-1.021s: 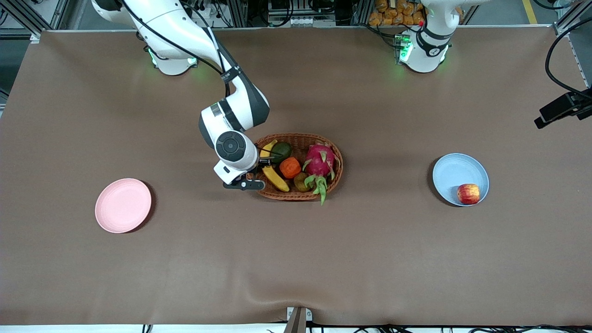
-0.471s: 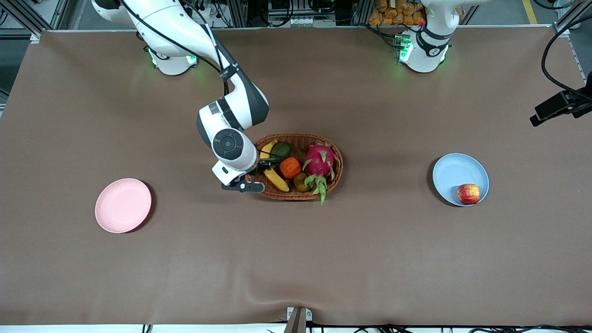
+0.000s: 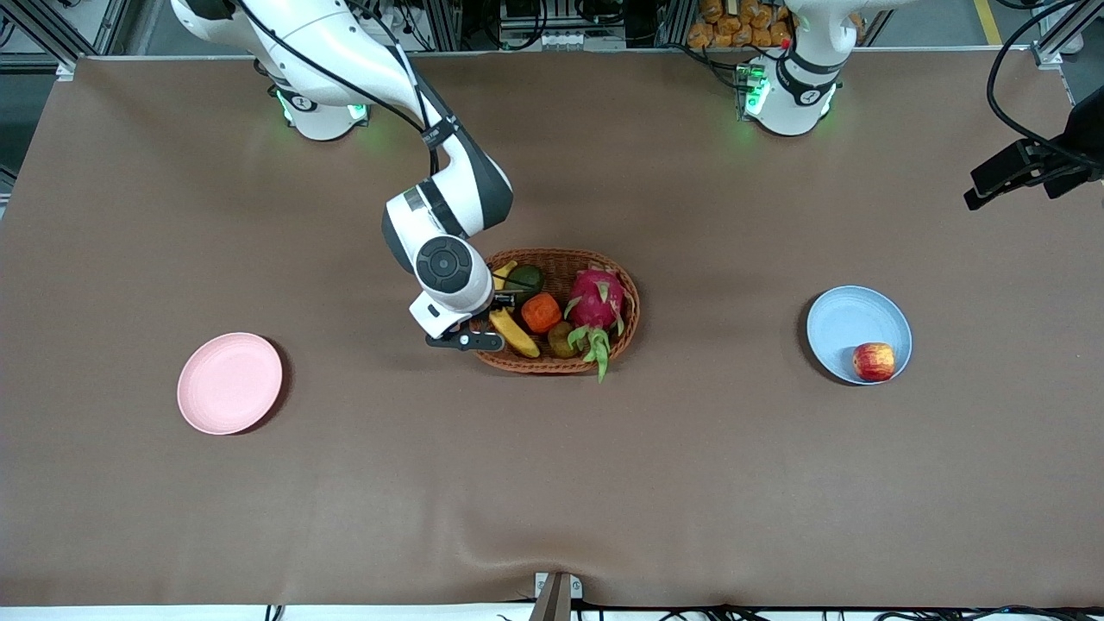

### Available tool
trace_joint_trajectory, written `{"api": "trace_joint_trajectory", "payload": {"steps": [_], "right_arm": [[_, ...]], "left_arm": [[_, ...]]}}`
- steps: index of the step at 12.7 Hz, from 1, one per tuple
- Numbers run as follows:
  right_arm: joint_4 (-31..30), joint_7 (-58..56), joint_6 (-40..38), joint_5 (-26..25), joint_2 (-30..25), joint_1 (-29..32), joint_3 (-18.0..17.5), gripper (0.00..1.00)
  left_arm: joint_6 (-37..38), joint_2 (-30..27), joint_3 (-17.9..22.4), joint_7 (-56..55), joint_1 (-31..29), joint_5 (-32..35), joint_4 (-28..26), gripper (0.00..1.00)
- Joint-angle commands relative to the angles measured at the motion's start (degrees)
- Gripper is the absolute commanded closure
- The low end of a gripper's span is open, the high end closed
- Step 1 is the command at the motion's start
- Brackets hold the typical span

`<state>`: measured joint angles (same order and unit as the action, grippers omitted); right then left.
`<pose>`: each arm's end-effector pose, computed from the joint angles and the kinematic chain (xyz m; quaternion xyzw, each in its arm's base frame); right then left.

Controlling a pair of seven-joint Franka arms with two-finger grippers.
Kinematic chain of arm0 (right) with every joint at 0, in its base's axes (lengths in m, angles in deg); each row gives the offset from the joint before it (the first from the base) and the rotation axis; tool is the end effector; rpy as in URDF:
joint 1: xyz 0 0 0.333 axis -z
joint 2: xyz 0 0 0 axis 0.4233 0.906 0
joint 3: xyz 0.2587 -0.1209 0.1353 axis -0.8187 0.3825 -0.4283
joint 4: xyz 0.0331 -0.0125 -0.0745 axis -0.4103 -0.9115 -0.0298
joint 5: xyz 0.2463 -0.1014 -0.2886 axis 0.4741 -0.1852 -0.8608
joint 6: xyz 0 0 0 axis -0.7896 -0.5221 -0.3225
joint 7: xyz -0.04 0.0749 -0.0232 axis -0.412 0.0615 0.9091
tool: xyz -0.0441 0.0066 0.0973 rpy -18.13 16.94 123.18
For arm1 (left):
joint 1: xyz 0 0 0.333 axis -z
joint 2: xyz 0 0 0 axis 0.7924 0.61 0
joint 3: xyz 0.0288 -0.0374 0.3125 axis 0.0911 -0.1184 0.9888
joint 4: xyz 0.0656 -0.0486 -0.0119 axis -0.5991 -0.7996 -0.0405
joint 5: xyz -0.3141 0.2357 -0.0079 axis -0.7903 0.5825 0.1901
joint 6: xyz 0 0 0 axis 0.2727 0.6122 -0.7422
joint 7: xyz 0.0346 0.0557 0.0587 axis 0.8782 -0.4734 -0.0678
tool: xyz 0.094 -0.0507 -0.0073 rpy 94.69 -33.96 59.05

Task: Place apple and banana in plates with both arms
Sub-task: 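Lower the right gripper and grasp the yellow banana in the basket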

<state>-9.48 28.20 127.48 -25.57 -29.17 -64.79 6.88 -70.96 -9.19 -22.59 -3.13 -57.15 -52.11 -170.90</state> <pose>0.5382 0.3920 0.2402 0.9941 -0.0330 -0.1028 0.0104 0.5353 -0.0216 0.6694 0.9970 0.0769 -0.0124 0.0035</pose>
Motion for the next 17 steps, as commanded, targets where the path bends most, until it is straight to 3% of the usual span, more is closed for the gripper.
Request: {"api": "trace_joint_trajectory", "payload": {"steps": [1, 7, 14, 17], "right_arm": [[-0.18, 1.12, 1.43, 0.95, 1.09, -1.12, 0.29, 0.36], [-0.18, 1.91, 2.66, 0.95, 2.06, -2.0, 0.29, 0.36], [-0.88, 1.65, 2.75, 0.77, 2.15, -1.65, 0.29, 0.36], [-4.04, 0.77, 5.89, 0.34, 2.15, -0.86, 0.37, 0.36]], "left_arm": [[0.77, -1.42, -0.18, 0.73, -0.36, 0.45, -1.04, 0.0], [0.6, -4.06, 0.34, 0.73, -0.01, 0.36, -4.47, 0.0], [-2.04, 2.7, 1.13, -0.15, 0.86, 0.8, -2.81, 0.0], [-3.35, 1.48, 0.43, -0.32, 1.31, 2.64, -2.19, 0.0]]}}
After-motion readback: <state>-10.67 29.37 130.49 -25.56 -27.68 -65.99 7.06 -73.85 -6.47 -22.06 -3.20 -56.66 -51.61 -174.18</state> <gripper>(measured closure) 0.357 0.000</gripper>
